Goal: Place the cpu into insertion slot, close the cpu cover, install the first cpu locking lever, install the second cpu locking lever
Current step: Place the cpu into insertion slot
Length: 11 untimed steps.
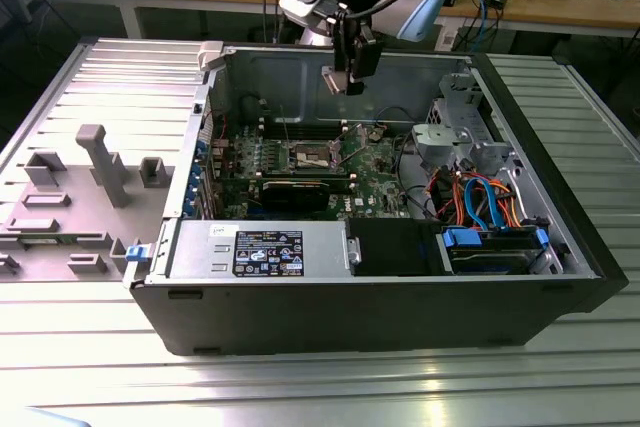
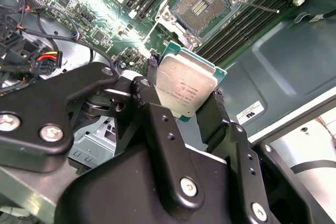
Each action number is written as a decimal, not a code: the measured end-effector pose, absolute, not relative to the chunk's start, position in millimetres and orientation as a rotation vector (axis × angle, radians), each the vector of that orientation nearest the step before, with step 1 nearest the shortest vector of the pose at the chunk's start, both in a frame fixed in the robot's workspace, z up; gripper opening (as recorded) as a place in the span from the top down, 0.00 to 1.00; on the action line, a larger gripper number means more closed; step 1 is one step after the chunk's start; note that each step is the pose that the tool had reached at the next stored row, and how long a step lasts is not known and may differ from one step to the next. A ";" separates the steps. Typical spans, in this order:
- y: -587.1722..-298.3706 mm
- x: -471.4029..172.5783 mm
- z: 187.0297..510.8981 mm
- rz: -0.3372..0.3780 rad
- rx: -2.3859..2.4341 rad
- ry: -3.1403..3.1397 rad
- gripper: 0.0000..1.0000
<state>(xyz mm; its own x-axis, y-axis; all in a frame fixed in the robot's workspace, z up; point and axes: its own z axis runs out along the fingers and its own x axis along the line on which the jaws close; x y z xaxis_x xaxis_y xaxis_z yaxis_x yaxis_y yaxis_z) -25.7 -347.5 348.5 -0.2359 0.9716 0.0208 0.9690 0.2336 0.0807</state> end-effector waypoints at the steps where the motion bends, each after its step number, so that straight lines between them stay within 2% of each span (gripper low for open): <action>1: -347.6 -25.8 348.4 0.119 1.923 2.439 0.45; 11: -347.5 -25.8 348.3 0.119 1.923 2.438 0.45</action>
